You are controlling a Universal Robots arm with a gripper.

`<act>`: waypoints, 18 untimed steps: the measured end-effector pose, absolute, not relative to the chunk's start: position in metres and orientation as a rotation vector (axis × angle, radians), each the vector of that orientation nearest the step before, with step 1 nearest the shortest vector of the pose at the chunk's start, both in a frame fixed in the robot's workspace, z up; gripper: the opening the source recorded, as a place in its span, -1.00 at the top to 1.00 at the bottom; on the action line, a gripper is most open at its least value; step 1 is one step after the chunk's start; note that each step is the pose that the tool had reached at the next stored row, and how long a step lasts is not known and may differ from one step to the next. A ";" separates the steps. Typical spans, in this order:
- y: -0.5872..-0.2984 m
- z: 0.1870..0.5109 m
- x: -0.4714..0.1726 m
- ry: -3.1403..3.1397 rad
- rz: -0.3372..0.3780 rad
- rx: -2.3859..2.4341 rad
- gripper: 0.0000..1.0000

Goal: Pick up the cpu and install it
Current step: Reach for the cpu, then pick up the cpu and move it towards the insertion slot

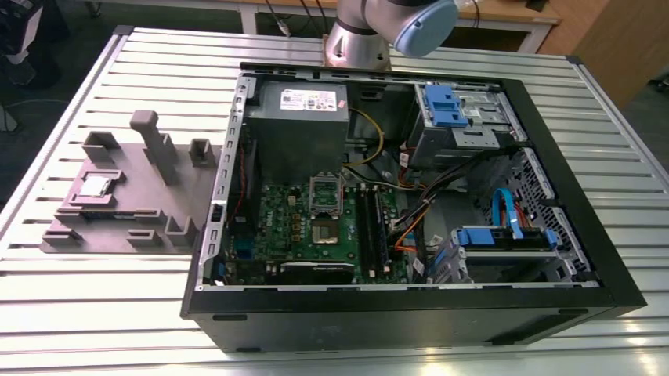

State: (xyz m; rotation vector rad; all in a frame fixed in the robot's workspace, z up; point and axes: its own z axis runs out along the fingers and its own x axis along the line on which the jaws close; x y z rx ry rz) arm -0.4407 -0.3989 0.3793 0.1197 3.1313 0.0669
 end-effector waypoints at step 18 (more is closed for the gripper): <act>-0.399 0.379 -0.442 3.131 0.067 0.120 0.77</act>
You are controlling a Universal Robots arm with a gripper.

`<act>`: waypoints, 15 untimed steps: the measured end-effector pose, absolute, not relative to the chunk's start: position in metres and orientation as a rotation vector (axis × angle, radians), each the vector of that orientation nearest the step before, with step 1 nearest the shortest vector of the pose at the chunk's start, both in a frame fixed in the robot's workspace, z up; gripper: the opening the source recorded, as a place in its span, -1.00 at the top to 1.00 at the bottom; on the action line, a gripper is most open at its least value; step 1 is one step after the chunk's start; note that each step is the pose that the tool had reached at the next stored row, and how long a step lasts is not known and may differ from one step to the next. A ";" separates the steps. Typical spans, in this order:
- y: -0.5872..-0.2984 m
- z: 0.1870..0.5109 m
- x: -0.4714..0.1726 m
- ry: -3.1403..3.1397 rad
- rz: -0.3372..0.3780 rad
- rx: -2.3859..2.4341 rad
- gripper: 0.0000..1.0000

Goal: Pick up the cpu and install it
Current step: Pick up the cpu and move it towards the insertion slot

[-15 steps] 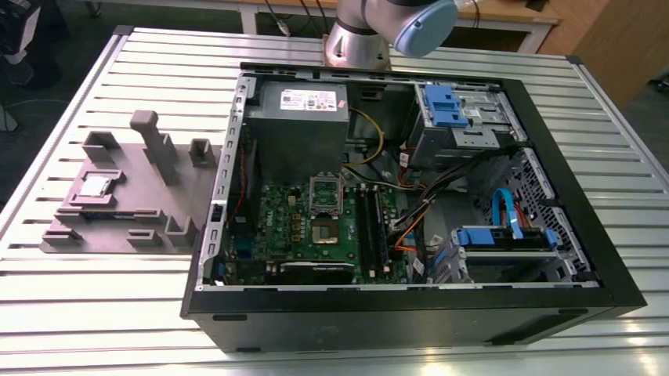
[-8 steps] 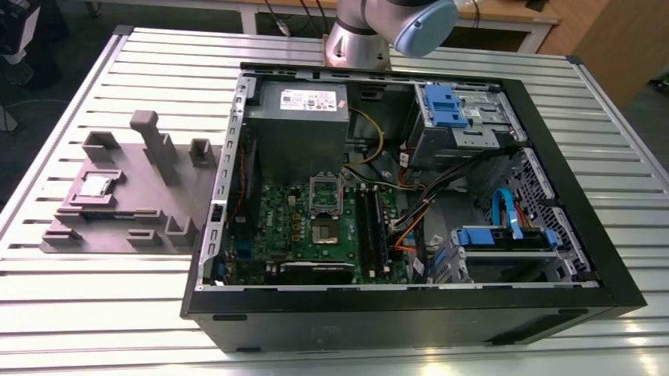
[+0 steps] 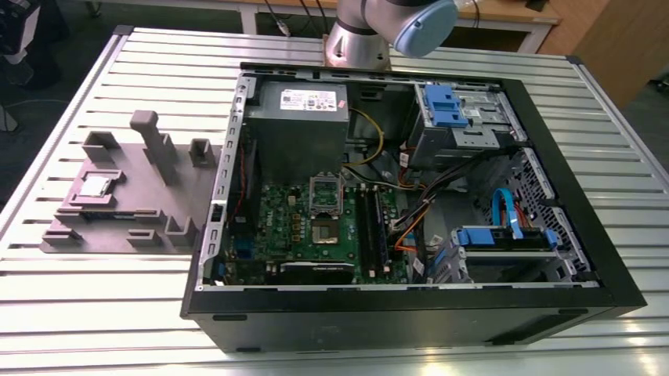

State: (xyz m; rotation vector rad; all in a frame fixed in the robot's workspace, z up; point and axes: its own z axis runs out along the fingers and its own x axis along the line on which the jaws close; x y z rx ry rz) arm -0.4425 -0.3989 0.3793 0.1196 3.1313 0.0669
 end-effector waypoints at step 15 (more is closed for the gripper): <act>-0.399 0.379 -0.443 3.131 0.067 0.120 -0.40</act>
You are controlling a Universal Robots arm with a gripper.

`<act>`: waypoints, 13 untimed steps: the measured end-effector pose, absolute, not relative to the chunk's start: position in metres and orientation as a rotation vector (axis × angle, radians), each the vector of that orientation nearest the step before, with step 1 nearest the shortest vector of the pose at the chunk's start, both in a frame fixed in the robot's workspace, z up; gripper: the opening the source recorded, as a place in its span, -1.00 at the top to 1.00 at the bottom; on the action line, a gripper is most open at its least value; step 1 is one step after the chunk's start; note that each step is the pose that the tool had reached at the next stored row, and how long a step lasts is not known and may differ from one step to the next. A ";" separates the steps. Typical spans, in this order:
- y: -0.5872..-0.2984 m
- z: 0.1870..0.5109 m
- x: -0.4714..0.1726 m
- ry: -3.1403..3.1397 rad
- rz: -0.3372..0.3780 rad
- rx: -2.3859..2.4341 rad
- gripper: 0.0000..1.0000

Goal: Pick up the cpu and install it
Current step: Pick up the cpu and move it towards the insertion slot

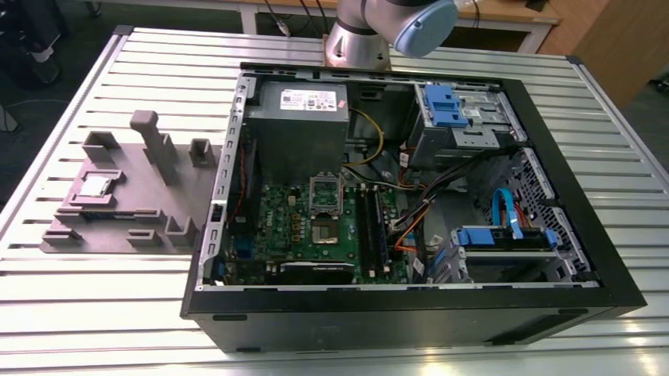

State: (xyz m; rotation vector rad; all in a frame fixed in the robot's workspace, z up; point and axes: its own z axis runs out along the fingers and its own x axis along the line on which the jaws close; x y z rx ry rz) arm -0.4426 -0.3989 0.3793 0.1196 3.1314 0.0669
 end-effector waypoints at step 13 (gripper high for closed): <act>-0.399 0.379 -0.443 3.132 0.067 0.120 -0.65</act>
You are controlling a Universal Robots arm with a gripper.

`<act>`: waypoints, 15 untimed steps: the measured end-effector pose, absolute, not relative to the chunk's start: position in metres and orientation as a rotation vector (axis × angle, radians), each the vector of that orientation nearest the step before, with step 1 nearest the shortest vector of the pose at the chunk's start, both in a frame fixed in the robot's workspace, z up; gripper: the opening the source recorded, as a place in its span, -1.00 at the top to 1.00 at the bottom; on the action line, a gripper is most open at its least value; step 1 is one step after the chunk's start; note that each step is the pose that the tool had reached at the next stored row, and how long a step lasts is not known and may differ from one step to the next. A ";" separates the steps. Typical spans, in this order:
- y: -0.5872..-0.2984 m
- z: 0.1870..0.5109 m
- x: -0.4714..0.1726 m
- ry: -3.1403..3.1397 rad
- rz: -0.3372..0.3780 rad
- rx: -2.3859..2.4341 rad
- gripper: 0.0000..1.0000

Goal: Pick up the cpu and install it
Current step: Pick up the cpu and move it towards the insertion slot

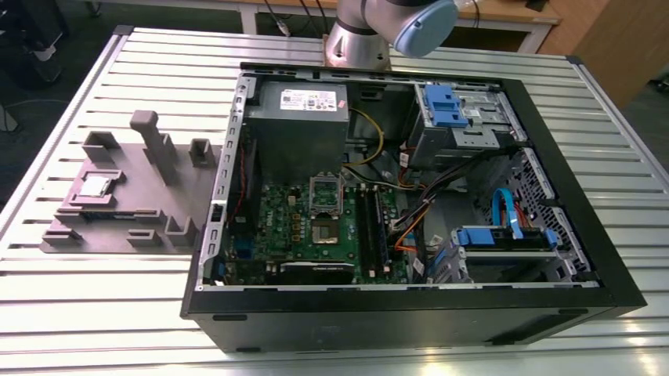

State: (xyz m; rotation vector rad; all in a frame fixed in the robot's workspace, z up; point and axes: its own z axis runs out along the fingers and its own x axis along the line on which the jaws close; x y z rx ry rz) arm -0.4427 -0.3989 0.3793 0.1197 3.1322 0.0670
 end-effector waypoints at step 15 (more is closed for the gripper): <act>-0.399 0.377 -0.443 3.156 0.066 0.123 -0.65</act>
